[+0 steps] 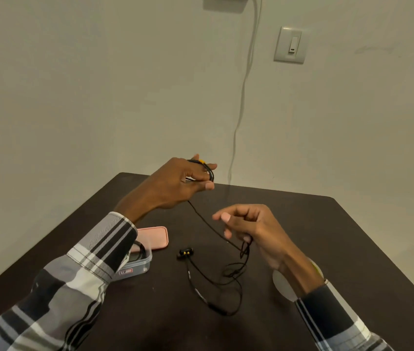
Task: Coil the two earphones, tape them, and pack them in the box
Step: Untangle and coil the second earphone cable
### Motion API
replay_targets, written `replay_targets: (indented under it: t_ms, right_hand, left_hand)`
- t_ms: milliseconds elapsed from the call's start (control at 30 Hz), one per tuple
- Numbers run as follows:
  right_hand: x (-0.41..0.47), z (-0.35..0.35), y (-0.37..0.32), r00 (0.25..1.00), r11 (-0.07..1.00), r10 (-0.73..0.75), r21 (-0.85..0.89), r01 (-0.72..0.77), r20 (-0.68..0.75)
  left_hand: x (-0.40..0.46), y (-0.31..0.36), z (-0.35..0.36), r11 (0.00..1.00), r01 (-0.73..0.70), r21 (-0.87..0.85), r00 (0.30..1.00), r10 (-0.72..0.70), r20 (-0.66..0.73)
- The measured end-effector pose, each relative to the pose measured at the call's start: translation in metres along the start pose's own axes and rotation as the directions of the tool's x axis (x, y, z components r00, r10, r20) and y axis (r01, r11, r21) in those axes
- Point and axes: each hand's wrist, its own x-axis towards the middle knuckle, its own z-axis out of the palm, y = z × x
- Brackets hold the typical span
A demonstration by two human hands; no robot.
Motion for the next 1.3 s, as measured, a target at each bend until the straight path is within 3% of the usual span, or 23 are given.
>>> replay_targets:
  t_ms: [133,333,500,633,767,867,1000,1133,1300]
  right_hand:
    - [-0.002,-0.012,-0.002,0.999,0.998,0.028,-0.055,-0.029,-0.026]
    - [0.002,-0.020,0.003,0.999,0.889,0.035,-0.455,-0.045,-0.031]
    - [0.006,-0.015,0.002,0.985,0.664,-0.096,-0.746,-0.041,-0.140]
    - [0.009,-0.019,-0.001,0.937,0.614,-0.246,-0.788,-0.045,-0.246]
    - [0.011,-0.027,-0.002,0.901,0.591,-0.344,-0.806,-0.011,-0.264]
    - [0.011,-0.031,-0.003,0.880,0.590,-0.394,-0.807,0.021,-0.265]
    - [0.013,-0.041,-0.003,0.849,0.623,-0.432,-0.781,0.037,-0.305]
    - [0.021,-0.047,-0.004,0.806,0.586,-0.520,-0.804,0.098,-0.281]
    - [0.036,-0.053,0.008,0.782,0.528,-0.535,-0.849,0.012,-0.321]
  left_hand:
    - [0.000,-0.014,-0.004,0.993,-0.048,0.108,0.998,0.053,-0.044]
    - [0.000,-0.017,-0.010,0.983,-0.026,0.182,0.999,0.034,-0.040]
    - [0.000,-0.013,-0.008,0.916,0.146,0.374,0.986,-0.165,0.018]
    - [-0.001,-0.017,-0.005,0.884,0.167,0.436,0.976,-0.211,0.054]
    - [-0.006,-0.034,-0.003,0.921,0.141,0.362,0.989,-0.115,-0.092]
    - [-0.007,-0.032,-0.001,0.920,0.170,0.354,0.984,-0.141,-0.105]
    - [-0.013,-0.026,-0.002,0.959,0.203,0.196,0.978,-0.209,0.006]
    - [-0.017,-0.023,0.001,0.950,0.259,0.173,0.944,-0.287,0.161]
    - [-0.025,-0.005,-0.002,0.934,0.306,-0.184,0.886,-0.209,0.413]
